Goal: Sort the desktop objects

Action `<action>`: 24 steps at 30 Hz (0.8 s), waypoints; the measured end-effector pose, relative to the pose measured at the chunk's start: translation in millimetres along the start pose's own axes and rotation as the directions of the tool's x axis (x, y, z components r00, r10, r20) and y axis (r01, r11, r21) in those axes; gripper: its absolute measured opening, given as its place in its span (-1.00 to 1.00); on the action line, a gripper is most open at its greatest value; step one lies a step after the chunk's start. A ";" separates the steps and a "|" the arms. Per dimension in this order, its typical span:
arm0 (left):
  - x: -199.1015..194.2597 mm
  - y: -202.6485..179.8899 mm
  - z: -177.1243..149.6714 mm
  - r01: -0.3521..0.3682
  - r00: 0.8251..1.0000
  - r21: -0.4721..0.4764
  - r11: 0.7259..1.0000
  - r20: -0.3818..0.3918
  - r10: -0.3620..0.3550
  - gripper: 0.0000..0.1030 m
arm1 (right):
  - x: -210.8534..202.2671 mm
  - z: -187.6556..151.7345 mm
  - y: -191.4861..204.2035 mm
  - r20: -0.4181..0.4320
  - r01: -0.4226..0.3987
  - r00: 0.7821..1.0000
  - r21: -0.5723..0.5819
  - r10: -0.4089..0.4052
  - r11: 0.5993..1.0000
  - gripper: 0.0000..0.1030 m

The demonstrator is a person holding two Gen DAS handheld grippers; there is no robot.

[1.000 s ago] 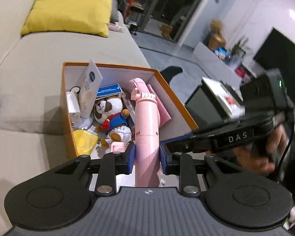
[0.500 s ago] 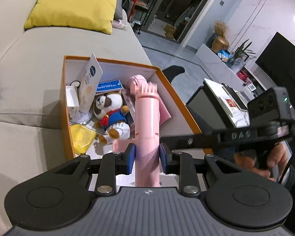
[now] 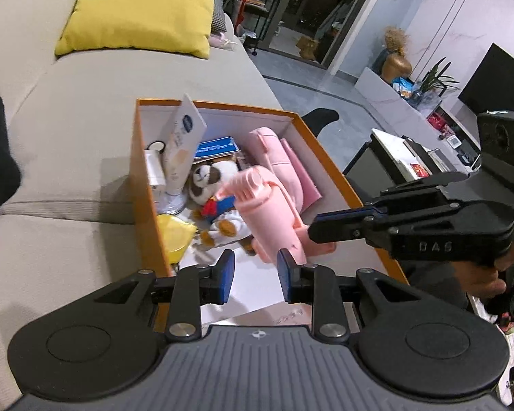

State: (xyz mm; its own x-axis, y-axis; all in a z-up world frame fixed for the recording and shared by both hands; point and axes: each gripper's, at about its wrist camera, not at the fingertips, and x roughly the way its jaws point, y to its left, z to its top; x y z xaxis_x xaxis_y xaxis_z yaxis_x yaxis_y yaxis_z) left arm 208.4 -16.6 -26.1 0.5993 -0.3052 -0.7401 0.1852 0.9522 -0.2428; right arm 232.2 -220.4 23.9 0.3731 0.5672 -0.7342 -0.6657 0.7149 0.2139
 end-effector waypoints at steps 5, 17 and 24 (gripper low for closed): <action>-16.7 1.8 -2.1 -0.035 0.999 0.019 0.999 0.032 0.034 -0.41 | 5.7 -1.7 27.6 -0.052 0.055 0.996 -0.295 -0.073 0.954 -0.88; -20.5 4.9 -2.2 -0.028 0.999 0.041 0.999 0.035 0.027 -0.41 | 30.7 -31.1 85.5 -0.192 -0.059 0.971 -0.763 -0.139 0.644 -0.88; 5.7 -12.6 -1.1 -0.004 0.998 0.176 0.984 -0.054 0.014 -0.45 | 39.1 -35.4 86.7 -0.239 -0.096 0.957 -0.798 -0.166 0.594 -0.87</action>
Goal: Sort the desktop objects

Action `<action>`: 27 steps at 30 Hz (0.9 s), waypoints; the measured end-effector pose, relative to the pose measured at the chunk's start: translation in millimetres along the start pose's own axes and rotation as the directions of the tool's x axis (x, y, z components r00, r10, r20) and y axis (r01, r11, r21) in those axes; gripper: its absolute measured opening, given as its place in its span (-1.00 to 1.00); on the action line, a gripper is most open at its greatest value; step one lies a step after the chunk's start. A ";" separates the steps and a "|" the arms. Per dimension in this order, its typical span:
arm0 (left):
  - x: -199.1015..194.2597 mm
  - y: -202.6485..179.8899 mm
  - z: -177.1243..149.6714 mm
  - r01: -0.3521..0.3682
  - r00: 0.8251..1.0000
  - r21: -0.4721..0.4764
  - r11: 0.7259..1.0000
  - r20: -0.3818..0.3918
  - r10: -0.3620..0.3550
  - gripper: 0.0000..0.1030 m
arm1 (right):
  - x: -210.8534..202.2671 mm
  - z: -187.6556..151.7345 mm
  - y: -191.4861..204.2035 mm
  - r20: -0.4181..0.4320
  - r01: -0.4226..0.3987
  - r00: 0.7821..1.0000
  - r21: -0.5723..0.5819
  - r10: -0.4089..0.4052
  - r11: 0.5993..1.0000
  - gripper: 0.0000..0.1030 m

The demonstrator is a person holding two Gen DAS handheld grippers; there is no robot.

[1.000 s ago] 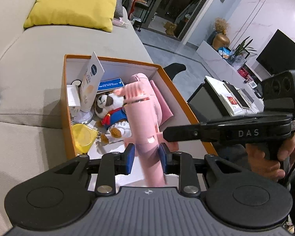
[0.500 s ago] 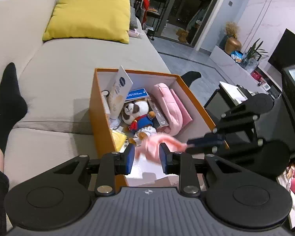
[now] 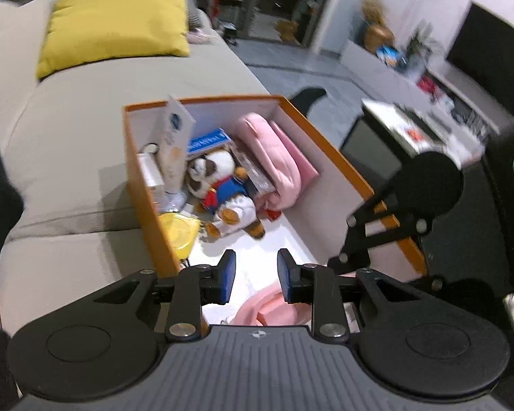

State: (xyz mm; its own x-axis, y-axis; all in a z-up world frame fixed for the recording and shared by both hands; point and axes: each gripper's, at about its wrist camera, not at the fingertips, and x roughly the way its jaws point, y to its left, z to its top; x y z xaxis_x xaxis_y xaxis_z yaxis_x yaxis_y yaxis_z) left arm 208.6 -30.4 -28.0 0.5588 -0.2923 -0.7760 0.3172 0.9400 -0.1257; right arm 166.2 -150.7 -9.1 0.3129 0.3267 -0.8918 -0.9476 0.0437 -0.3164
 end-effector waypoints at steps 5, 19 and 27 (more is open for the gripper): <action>14.5 -13.1 -3.8 0.031 0.998 0.102 0.994 -0.057 -0.025 -0.46 | 0.9 4.7 -0.4 -0.020 -0.023 1.000 0.028 0.023 0.999 -0.85; 37.4 -29.9 -12.9 0.089 0.985 0.303 0.949 -0.166 -0.039 -0.46 | 4.2 -10.3 -32.5 0.076 -0.243 0.970 0.278 0.231 0.929 -0.24; 44.9 -32.5 -13.3 0.092 0.981 0.334 0.938 -0.192 -0.028 -0.78 | 3.3 -26.7 -68.3 0.151 -0.337 0.941 0.420 0.302 0.843 -0.22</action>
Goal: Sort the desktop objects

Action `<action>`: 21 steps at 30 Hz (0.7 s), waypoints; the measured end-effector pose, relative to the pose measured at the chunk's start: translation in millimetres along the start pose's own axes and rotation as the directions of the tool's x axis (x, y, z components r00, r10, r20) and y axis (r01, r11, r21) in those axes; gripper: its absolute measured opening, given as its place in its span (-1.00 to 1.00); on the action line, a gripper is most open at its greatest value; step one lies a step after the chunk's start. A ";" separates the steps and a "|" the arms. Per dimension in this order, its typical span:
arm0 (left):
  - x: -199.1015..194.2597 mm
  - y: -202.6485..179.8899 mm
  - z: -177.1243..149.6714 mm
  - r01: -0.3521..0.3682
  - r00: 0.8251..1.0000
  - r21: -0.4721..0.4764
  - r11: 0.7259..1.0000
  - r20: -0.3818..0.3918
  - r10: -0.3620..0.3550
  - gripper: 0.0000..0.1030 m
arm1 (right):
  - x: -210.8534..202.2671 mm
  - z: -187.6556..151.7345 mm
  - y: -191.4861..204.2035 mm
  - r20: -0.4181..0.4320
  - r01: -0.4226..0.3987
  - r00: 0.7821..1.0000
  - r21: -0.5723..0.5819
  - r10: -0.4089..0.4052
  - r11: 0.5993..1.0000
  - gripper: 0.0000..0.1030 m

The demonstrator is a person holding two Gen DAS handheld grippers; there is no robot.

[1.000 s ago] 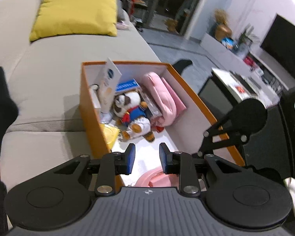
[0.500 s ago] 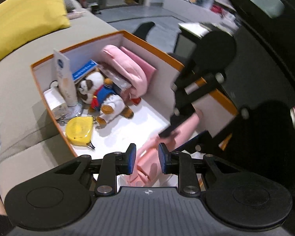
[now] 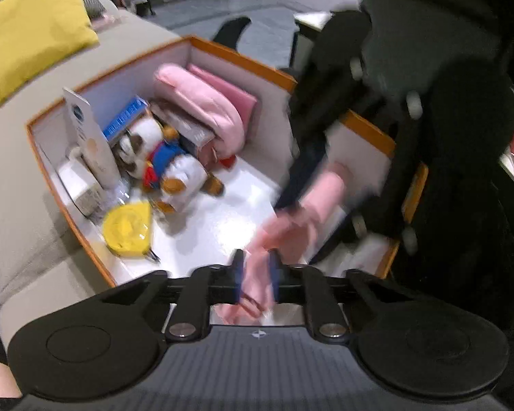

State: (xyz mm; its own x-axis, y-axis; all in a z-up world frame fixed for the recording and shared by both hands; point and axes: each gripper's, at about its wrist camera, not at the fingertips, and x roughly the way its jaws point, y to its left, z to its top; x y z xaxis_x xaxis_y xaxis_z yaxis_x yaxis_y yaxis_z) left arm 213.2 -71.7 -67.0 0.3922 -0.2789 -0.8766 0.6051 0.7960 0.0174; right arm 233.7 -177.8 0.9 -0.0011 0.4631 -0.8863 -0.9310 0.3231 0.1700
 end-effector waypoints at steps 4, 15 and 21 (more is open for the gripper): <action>2.9 -8.0 -3.8 -0.026 1.000 0.056 0.998 0.012 0.025 -0.81 | -10.1 1.9 -18.4 0.032 0.017 0.999 0.075 -0.019 0.997 -0.53; 4.3 -5.9 -1.5 -0.017 1.000 0.048 0.999 0.007 0.017 -0.82 | 52.4 20.4 -44.6 -0.126 0.189 0.977 0.142 -0.172 0.972 -0.64; 1.1 -5.6 -5.4 0.025 1.000 0.026 0.999 0.017 -0.025 -0.83 | 69.2 21.6 -47.6 -0.161 0.100 0.985 0.202 -0.068 0.974 -0.67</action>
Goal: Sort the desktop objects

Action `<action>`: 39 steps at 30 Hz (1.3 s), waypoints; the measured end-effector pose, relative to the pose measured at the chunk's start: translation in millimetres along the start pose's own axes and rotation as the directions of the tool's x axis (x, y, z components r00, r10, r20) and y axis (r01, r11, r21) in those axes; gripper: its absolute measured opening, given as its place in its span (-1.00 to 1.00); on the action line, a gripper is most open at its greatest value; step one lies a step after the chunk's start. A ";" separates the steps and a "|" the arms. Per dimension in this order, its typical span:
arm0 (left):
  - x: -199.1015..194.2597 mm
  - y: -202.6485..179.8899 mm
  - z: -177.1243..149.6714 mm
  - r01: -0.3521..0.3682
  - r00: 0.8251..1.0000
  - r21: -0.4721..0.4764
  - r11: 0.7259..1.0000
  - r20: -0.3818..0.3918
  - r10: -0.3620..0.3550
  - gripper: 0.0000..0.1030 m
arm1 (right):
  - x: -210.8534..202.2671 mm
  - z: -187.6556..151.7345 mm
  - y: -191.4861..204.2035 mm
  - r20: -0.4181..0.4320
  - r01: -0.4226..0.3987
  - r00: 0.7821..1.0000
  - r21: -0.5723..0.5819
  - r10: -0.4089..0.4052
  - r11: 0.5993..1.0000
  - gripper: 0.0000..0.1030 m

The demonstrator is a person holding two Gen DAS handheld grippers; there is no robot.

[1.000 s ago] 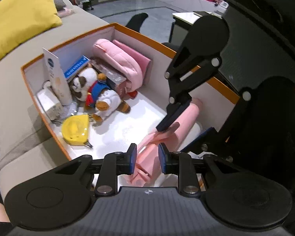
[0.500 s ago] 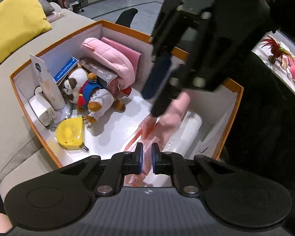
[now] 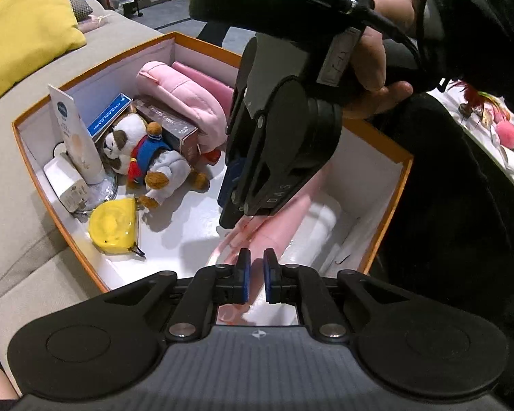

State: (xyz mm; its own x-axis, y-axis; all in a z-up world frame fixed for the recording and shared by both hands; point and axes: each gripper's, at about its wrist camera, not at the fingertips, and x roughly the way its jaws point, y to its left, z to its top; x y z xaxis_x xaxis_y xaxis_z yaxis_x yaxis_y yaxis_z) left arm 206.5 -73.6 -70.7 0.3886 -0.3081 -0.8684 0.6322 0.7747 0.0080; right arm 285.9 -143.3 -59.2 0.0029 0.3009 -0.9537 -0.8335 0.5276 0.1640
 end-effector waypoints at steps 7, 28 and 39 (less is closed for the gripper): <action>-18.6 9.0 -5.4 0.025 0.997 -0.063 0.998 0.068 -0.020 -0.82 | 0.8 -9.7 6.8 -0.023 -0.016 1.000 0.012 0.016 1.000 -0.68; -3.0 9.7 -1.8 0.069 0.997 -0.045 0.997 -0.020 -0.070 -0.68 | -16.8 -43.1 11.6 -0.048 -0.186 0.980 0.143 0.195 0.972 -0.67; -6.7 5.7 -5.1 0.095 0.995 -0.106 0.990 -0.009 -0.097 -0.68 | -30.6 -50.0 22.7 -0.012 -0.093 0.995 0.125 0.096 0.988 -0.41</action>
State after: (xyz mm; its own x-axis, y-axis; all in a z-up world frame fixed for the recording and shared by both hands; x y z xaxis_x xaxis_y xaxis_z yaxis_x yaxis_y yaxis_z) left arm 204.1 -64.3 -67.3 0.3193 -0.3767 -0.8696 0.5915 0.7961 -0.1277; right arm 239.2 -180.3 -39.0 -0.0838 0.3400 -0.9367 -0.7546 0.5923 0.2825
